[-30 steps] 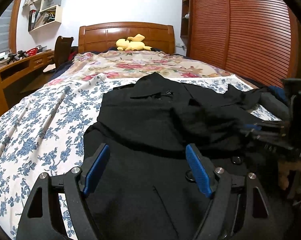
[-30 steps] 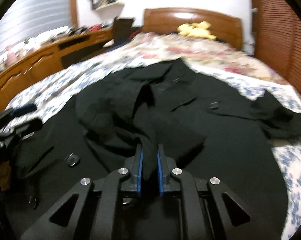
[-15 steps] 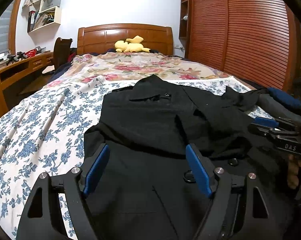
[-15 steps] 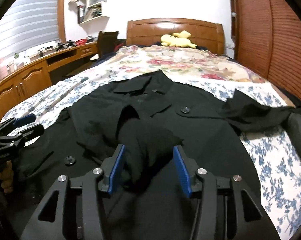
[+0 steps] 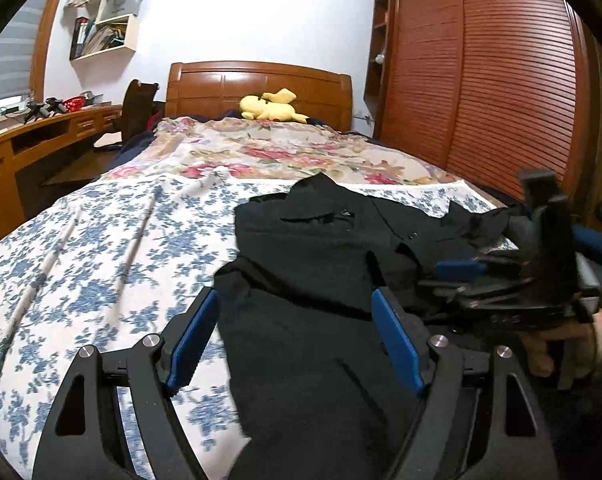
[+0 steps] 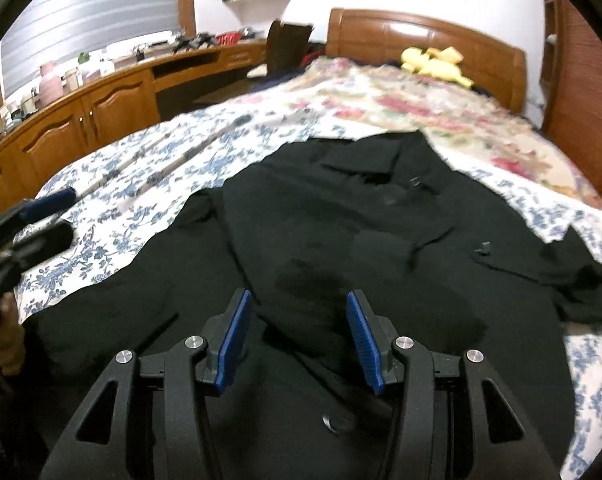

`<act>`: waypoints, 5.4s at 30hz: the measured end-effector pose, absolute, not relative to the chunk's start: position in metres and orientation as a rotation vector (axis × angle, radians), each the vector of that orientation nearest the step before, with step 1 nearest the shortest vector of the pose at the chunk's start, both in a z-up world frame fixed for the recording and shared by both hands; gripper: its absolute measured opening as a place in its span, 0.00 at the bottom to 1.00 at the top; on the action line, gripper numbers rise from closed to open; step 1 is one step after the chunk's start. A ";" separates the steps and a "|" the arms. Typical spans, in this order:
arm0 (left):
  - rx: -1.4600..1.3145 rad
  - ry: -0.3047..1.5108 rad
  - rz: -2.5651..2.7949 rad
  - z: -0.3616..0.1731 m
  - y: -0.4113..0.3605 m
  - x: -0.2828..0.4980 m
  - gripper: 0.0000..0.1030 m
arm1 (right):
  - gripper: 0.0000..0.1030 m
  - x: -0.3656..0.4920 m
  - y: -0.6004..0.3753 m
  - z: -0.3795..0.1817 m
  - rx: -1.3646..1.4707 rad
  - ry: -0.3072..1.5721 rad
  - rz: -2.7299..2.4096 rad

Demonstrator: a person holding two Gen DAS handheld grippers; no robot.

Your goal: Fold large clothes

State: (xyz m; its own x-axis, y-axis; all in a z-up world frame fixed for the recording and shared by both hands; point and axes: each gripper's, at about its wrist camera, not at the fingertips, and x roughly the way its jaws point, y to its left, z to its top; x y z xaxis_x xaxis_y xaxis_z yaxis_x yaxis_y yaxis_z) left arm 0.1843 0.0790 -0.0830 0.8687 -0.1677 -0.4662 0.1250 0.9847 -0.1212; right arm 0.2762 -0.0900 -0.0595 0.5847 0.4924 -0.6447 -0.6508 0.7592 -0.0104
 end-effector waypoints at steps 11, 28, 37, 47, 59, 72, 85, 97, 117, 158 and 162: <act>-0.081 0.521 -0.148 -0.090 0.093 0.181 0.77 | 0.07 0.307 -0.061 -0.078 -0.399 0.761 0.607; -0.042 0.495 -0.230 -0.081 0.056 0.173 0.77 | 0.04 0.191 -0.177 0.003 -0.194 0.483 0.455; -0.009 0.485 -0.282 -0.080 0.038 0.162 0.77 | 0.04 0.150 -0.202 -0.002 -0.161 0.528 0.396; 0.002 0.465 -0.365 -0.074 0.014 0.161 0.77 | 0.06 0.126 -0.215 0.004 -0.226 0.569 0.317; -0.013 0.464 -0.395 -0.076 -0.026 0.175 0.77 | 0.43 0.137 -0.222 -0.008 -0.270 0.570 0.281; 0.052 0.474 -0.417 -0.084 -0.064 0.183 0.77 | 0.47 0.181 -0.225 -0.060 -0.283 0.759 0.275; 0.025 0.528 -0.435 -0.092 -0.066 0.192 0.77 | 0.51 0.172 -0.237 -0.070 -0.194 0.742 0.288; 0.033 0.500 -0.400 -0.089 -0.059 0.191 0.77 | 0.51 0.196 -0.285 -0.011 -0.122 0.684 0.282; 0.026 0.555 -0.350 -0.100 -0.051 0.217 0.77 | 0.51 0.411 -0.360 -0.035 0.050 0.774 0.056; 0.014 0.584 -0.361 -0.103 -0.052 0.218 0.77 | 0.44 0.344 -0.184 0.016 -0.234 0.654 0.579; 0.017 0.584 -0.364 -0.103 -0.052 0.219 0.77 | 0.53 0.318 -0.205 0.034 -0.228 0.591 0.559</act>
State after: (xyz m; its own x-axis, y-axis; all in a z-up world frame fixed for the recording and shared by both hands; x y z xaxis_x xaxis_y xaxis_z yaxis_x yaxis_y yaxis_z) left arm 0.2187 -0.0521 -0.1034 0.7723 -0.3309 -0.5423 0.3405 0.9363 -0.0863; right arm 0.3176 -0.2045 0.0336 0.6883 0.4316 -0.5831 -0.5587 0.8281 -0.0465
